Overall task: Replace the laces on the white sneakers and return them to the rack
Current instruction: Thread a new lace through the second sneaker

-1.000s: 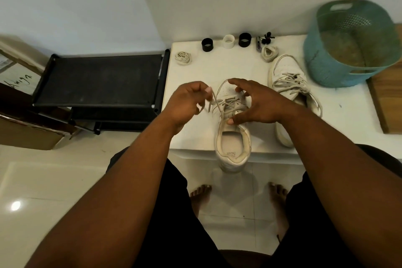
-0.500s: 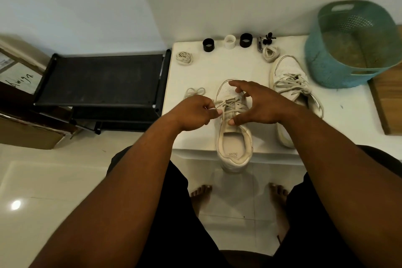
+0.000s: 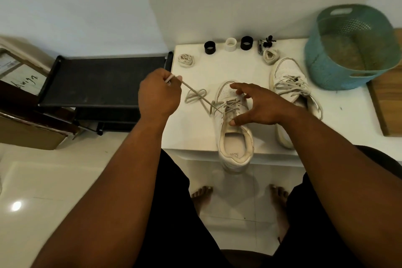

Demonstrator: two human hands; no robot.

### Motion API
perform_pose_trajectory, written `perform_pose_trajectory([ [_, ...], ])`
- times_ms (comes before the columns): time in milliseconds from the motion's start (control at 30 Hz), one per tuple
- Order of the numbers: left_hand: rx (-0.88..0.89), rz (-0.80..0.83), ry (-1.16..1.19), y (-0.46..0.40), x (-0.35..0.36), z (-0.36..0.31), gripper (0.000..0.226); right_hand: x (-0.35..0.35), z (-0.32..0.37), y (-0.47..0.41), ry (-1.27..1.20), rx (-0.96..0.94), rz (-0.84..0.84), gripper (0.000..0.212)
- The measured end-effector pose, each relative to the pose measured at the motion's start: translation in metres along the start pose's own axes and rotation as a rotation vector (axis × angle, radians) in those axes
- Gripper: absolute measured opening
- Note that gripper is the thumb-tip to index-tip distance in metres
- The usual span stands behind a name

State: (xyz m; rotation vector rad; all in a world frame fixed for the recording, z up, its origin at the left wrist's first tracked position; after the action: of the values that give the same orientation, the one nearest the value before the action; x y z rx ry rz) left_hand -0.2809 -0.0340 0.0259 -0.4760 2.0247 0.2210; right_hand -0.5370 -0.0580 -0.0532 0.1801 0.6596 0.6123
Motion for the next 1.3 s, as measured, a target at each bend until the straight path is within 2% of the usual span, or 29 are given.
perform_pose_trajectory([
  [100,0.007,-0.192,0.192,0.004,-0.019,0.001,0.027,0.001,0.002,0.0,0.043,-0.007,-0.014,0.107],
  [167,0.014,-0.203,0.28,0.006,-0.022,0.0,0.031,0.002,0.002,0.001,0.056,-0.009,-0.023,0.105],
  [233,-0.007,-0.128,0.284,0.007,-0.017,-0.004,0.034,0.005,0.003,0.005,0.061,-0.023,-0.044,0.101],
  [300,-0.104,-0.004,0.358,0.015,-0.003,-0.005,0.031,0.004,0.009,0.012,0.08,-0.069,-0.129,0.092],
  [400,-0.29,0.225,0.527,0.044,0.026,-0.013,0.021,-0.004,0.031,0.031,0.001,-0.196,-0.388,0.057],
  [467,-0.313,0.282,0.554,0.06,0.03,-0.028,0.022,-0.008,0.051,0.05,-0.11,-0.274,-0.539,0.031],
  [533,-0.317,0.328,0.623,0.068,0.026,-0.042,0.023,-0.007,0.069,0.063,-0.214,-0.319,-0.595,0.026],
  [667,-0.402,0.404,0.745,0.09,0.024,-0.042,0.033,0.012,0.089,0.067,-0.341,-0.284,-0.426,0.016],
  [767,-0.495,0.444,0.86,0.106,0.028,-0.032,0.033,0.023,0.088,0.073,-0.379,-0.226,-0.375,0.024],
  [900,-0.622,0.575,0.987,0.118,0.039,-0.026,0.028,0.037,0.087,0.075,-0.393,-0.203,-0.3,0.032],
  [1100,-0.583,0.729,1.086,0.118,0.05,-0.038,0.023,0.026,0.07,0.078,-0.503,-0.105,-0.431,0.014],
  [1200,-0.581,0.711,1.091,0.113,0.056,-0.037,0.022,0.022,0.059,0.079,-0.619,-0.06,-0.43,0.007],
  [1300,-0.548,0.629,0.983,0.106,0.059,-0.031,0.022,0.023,0.047,0.076,-0.903,0.01,-0.369,0.018],
])
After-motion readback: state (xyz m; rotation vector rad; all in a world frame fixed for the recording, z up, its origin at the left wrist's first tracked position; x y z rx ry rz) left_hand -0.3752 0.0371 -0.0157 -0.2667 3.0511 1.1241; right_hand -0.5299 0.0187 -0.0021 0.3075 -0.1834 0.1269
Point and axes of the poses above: each hand's wrist, its own y-axis away from the middle knuckle, its own x-axis out of the palm, z = x × y, the point moved 9 cm from there along -y, towards the middle knuckle, and after that the axes turned 8 degrees about -y, right-handed, at the moved point
